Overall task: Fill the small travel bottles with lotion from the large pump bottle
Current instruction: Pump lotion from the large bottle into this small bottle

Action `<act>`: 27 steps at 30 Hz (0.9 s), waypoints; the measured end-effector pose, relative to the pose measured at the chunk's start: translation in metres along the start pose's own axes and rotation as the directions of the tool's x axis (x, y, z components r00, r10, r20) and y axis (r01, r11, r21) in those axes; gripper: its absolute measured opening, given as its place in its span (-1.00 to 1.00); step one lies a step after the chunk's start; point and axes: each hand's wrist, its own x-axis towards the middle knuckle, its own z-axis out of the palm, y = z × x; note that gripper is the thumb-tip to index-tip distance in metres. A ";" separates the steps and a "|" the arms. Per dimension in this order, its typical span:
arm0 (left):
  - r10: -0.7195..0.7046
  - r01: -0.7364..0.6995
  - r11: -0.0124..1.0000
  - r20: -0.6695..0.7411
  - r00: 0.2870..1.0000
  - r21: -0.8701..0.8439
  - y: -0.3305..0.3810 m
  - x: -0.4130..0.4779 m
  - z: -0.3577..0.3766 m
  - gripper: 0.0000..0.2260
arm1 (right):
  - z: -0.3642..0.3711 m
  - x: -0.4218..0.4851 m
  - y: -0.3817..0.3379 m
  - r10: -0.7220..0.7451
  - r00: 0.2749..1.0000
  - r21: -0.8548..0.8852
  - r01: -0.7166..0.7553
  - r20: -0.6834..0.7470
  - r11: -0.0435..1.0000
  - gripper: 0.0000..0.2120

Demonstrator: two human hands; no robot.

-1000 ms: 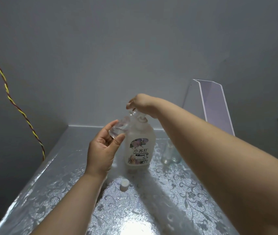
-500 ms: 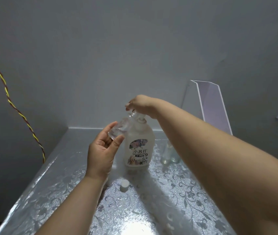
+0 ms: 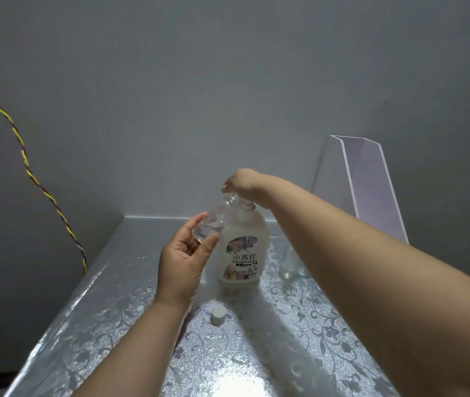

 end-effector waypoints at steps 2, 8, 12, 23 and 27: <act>0.017 -0.017 1.000 -0.007 1.000 0.002 0.001 0.001 0.001 -0.65 | -0.005 -0.004 -0.001 -0.015 0.999 0.016 0.015 -0.032 1.000 -0.64; 0.026 -0.025 0.999 -0.033 0.999 0.032 0.003 0.000 0.004 -0.66 | -0.009 -0.002 -0.003 -0.011 1.000 0.010 0.011 -0.023 1.000 -0.65; 0.031 -0.028 0.997 -0.040 0.999 0.074 0.003 0.001 0.003 -0.65 | -0.002 -0.001 -0.002 0.049 0.999 0.030 -0.049 -0.013 0.998 -0.64; -0.020 0.019 0.996 0.009 1.000 0.083 0.019 0.008 0.004 -0.63 | -0.009 -0.004 0.001 0.011 0.999 0.082 -0.007 -0.051 0.997 -0.65; -0.026 0.024 0.996 0.023 0.999 0.088 0.020 0.013 0.004 -0.62 | -0.014 -0.001 0.002 0.001 0.999 0.092 0.002 -0.039 0.996 -0.66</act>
